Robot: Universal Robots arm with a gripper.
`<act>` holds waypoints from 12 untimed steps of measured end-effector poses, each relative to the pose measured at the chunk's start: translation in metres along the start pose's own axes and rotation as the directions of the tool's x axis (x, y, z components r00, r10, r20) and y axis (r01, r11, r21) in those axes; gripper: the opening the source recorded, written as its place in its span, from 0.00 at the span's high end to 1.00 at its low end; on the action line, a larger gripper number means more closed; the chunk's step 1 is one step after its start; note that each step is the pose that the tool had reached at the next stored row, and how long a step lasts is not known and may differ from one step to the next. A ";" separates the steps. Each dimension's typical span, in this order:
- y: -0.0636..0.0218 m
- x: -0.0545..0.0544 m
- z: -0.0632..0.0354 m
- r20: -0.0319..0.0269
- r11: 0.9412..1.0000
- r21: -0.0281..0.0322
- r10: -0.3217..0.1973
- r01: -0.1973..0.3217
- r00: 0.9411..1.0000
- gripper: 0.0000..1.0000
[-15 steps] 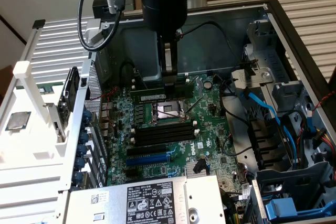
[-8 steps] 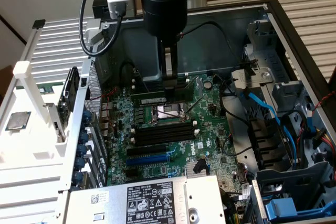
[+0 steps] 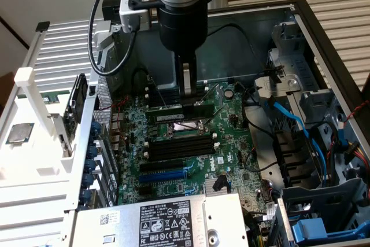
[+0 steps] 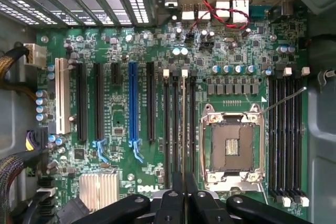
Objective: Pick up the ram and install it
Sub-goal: 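Insert the ram into the slot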
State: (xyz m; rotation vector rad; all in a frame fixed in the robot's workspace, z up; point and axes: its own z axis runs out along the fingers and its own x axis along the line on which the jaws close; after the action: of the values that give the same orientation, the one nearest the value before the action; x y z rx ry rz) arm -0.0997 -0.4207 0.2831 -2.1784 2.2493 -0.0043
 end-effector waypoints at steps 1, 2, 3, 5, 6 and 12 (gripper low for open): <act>0.0000 0.000 0.0003 0.001 1.000 0.000 0.000 0.000 1.000 0.88; 0.0000 0.001 0.0011 0.001 1.000 0.000 0.000 0.000 1.000 0.88; 0.0000 0.001 0.0020 0.000 1.000 0.000 0.000 0.000 1.000 0.88; 0.0000 0.001 0.0051 0.000 1.000 0.000 0.000 0.000 1.000 0.88; 0.0000 0.001 0.0069 0.001 1.000 0.000 0.000 0.000 1.000 0.88; -0.0001 0.006 0.0117 0.000 1.000 0.000 0.000 0.000 1.000 0.88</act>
State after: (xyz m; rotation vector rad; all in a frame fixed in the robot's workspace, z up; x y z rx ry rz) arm -0.0996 -0.4266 0.2715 -2.1777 2.2491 -0.0043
